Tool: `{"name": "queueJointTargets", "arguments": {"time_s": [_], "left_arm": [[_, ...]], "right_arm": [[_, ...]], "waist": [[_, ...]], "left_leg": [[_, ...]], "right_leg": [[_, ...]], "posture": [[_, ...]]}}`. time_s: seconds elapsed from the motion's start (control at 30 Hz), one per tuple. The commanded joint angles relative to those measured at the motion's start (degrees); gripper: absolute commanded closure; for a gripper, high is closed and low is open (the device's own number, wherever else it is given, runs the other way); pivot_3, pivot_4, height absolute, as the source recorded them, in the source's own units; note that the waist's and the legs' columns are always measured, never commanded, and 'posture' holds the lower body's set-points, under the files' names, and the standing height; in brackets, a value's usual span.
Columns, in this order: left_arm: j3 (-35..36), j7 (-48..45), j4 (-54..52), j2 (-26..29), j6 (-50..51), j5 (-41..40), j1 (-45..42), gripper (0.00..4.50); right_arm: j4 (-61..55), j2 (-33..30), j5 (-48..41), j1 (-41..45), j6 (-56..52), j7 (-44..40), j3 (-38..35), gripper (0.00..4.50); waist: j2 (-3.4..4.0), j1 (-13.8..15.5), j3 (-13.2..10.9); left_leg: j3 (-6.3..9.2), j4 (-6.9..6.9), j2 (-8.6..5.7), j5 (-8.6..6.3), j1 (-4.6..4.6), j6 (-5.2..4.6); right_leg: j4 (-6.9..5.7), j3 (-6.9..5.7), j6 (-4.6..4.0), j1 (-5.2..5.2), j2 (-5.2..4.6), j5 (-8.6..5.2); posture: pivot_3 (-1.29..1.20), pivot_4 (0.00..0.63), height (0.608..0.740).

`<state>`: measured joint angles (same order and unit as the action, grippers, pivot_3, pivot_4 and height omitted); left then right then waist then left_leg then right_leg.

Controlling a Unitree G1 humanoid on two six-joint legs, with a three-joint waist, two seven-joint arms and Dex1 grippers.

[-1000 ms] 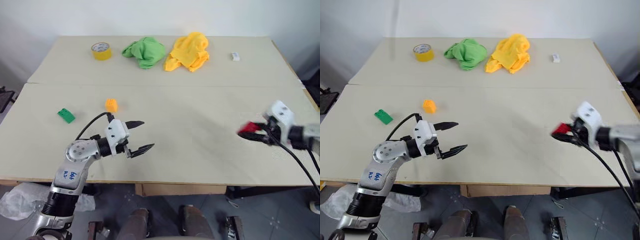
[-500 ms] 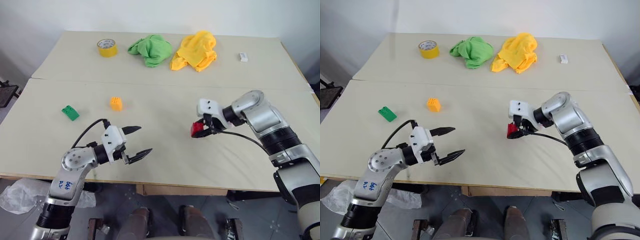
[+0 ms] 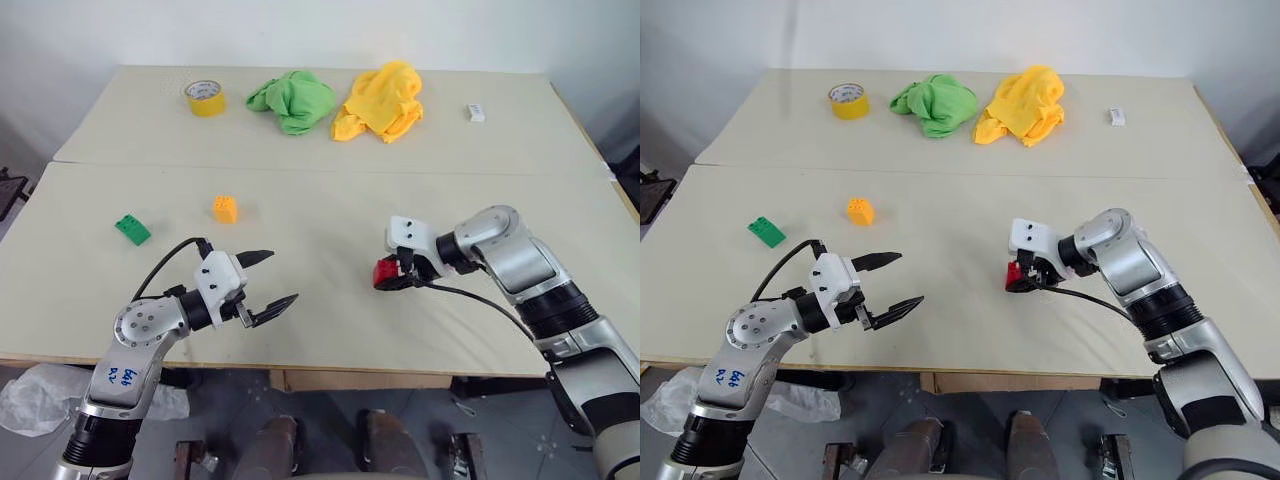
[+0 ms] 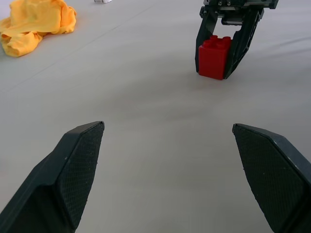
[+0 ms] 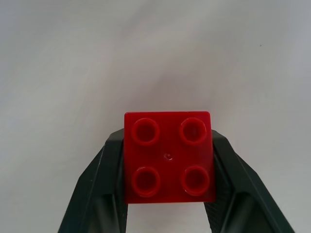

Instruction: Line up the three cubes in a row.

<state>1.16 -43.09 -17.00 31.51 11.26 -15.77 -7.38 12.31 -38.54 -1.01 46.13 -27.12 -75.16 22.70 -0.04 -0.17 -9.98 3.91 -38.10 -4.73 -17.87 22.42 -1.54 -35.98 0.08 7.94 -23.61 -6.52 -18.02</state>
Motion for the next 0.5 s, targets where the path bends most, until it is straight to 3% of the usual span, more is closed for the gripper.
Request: {"name": "queueJointTargets", "arguments": {"time_s": [0.03,0.2,0.33,0.5], "left_arm": [[1.11,0.3,-1.91,0.88,-0.39,-0.06,0.48,0.0],[4.49,2.63,-4.36,2.07,1.52,-0.37,3.23,0.0],[11.3,5.71,-6.01,2.01,0.18,0.28,10.58,0.0],[24.74,15.38,-0.03,-6.42,-10.49,1.27,20.73,0.0]], "right_arm": [[0.87,0.75,-2.11,0.23,4.44,0.43,-3.7,1.67],[0.28,0.52,-10.01,0.88,10.53,-5.06,-10.52,0.05],[-1.85,0.32,-17.78,-4.05,16.82,-11.61,-15.67,0.01],[-2.22,5.09,-20.91,-10.17,22.96,-7.39,-19.42,0.01]], "waist": [[0.0,0.01,0.0],[0.0,0.0,0.0],[0.0,0.02,0.0],[-0.02,-0.04,0.01]], "left_leg": [[0.0,0.0,0.0,0.0,0.0,0.0],[0.0,0.05,0.0,0.0,0.01,0.0],[0.01,0.1,0.02,-0.01,-0.03,-0.01],[-0.02,0.08,0.07,-0.03,-0.1,0.0]], "right_leg": [[0.0,0.0,0.0,0.0,0.0,0.0],[0.02,0.02,0.0,-0.02,0.0,0.0],[0.04,0.02,0.0,0.02,0.0,0.0],[0.12,0.07,0.0,0.15,0.0,0.0]], "posture": [[0.0,0.15,0.74],[0.0,0.15,0.74],[0.0,0.15,0.74],[0.0,0.15,0.74]]}}
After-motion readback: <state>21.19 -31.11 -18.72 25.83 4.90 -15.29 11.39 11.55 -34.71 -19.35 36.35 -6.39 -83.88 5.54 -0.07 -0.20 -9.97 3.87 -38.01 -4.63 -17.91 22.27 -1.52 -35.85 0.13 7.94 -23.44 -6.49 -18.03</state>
